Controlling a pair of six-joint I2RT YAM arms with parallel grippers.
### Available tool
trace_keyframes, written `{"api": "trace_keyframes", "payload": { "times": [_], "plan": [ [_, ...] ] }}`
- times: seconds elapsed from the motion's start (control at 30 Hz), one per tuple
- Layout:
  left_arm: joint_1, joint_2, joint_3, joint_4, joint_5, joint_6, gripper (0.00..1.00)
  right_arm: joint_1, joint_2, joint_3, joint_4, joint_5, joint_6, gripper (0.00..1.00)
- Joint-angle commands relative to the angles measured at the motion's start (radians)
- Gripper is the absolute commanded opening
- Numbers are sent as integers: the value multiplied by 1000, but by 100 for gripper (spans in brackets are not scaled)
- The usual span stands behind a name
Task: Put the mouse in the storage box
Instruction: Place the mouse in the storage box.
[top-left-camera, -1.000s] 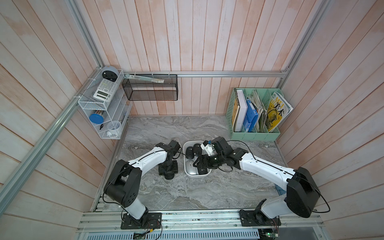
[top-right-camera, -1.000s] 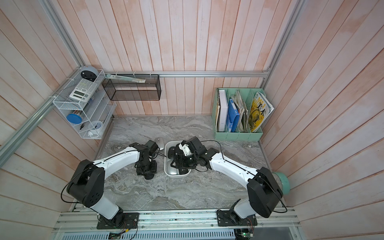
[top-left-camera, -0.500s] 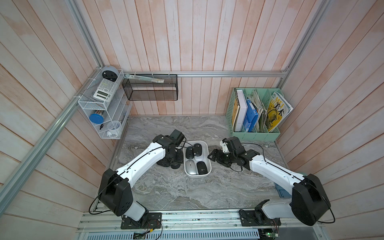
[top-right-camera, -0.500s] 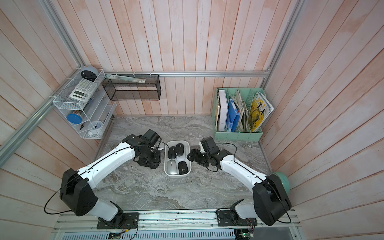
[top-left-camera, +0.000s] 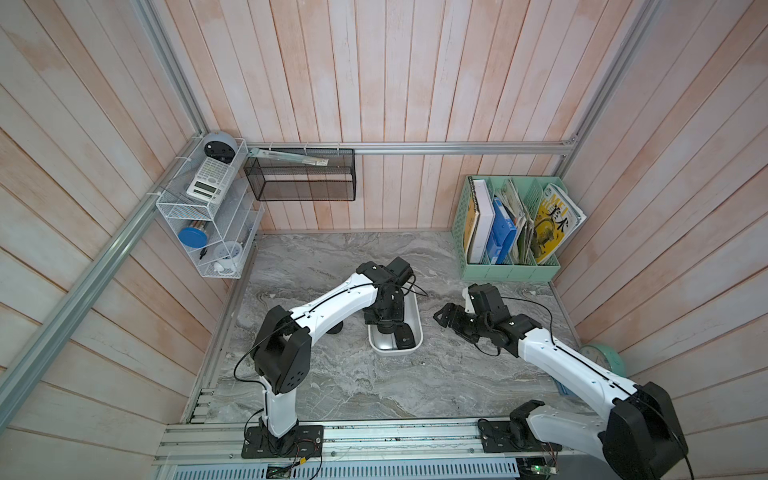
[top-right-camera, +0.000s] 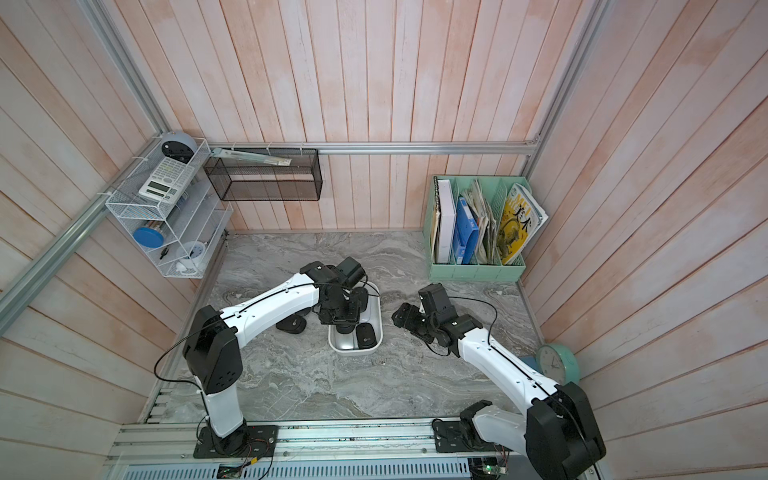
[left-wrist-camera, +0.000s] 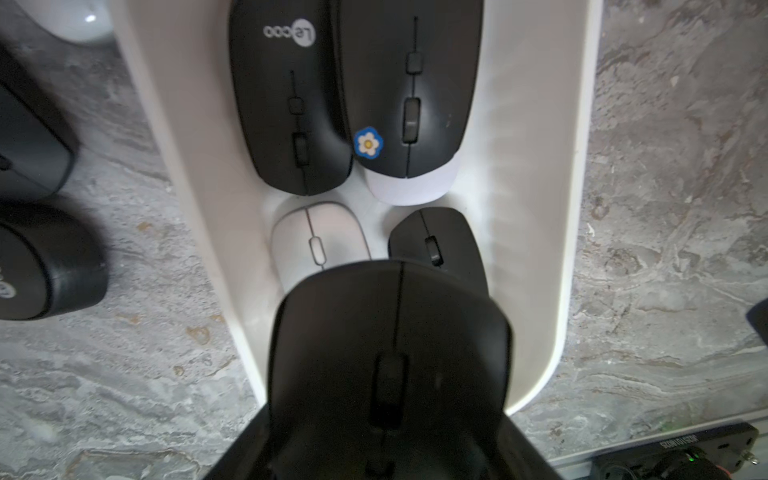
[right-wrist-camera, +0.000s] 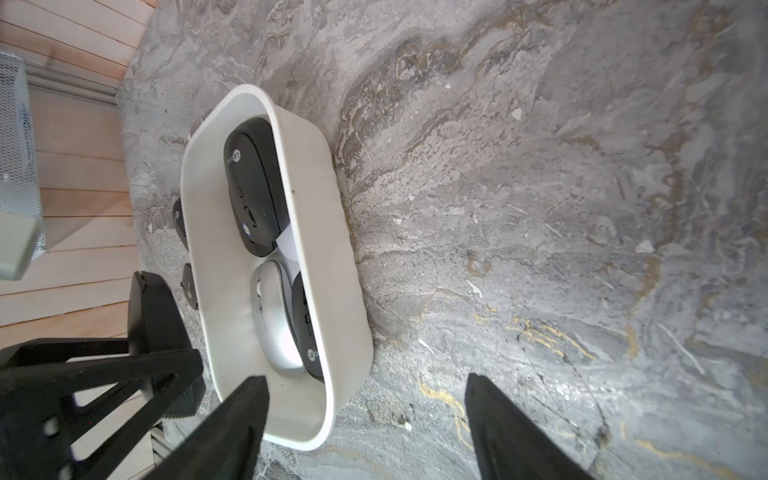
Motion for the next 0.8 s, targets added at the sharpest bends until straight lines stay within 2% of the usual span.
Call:
{"api": "trace_keyframes", "payload": {
  "times": [0.0,0.47,0.77],
  "plan": [
    [-13,41,40,-2,23,-16,41,-6,-15,-6,15,16,10,81],
    [-20,182,110,3,38,-30,41,-11,-13,-22,7,-4,-8,81],
    [-20,214,117,8,37,-26,41,-13,-13,-24,11,-6,-12,81]
  ]
}}
